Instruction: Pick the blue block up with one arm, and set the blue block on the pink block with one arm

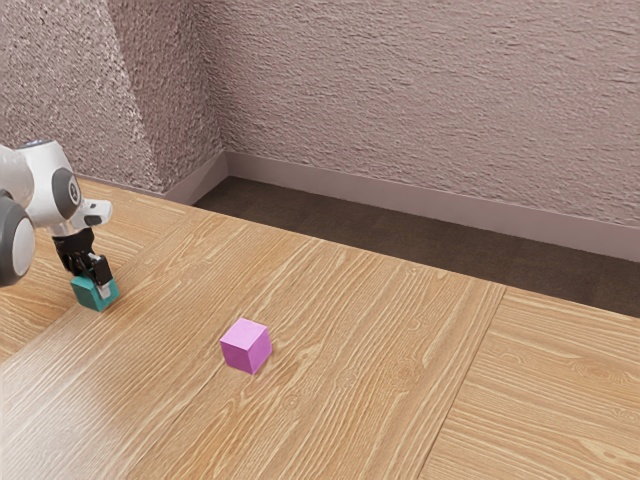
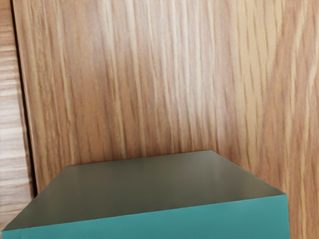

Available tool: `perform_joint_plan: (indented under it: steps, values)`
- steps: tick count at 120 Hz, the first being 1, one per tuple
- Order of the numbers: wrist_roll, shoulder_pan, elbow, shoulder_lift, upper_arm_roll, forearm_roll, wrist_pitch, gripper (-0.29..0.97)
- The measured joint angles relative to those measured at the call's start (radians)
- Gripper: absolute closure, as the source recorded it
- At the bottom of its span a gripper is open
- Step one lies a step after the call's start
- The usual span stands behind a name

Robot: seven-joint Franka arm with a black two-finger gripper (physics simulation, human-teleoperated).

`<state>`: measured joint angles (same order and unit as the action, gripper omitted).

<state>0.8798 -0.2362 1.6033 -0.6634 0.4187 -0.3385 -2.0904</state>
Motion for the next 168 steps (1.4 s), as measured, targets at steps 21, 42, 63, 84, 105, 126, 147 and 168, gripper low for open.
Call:
perform_joint_plan:
  steps: [21, 42, 63, 84, 105, 126, 147, 168]
  values:
    - [-0.003, 0.000, 0.000, -0.001, 0.000, 0.001, -0.002, 0.27]
    - [-0.005, 0.000, 0.000, 0.002, 0.000, 0.001, -0.002, 0.26]
    - [-0.008, 0.002, 0.002, 0.027, 0.000, 0.005, 0.000, 0.29]
    - [-0.012, 0.007, 0.038, 0.106, -0.001, 0.014, 0.008, 0.30]
    - [-0.042, 0.014, 0.168, 0.258, -0.066, 0.096, 0.004, 0.29]
    - [-0.139, 0.014, 0.286, 0.396, -0.245, 0.196, -0.006, 0.29]
    - [-0.319, 0.018, 0.372, 0.487, -0.440, 0.269, -0.003, 0.29]
    - [-0.550, 0.020, 0.479, 0.556, -0.574, 0.290, 0.006, 0.29]
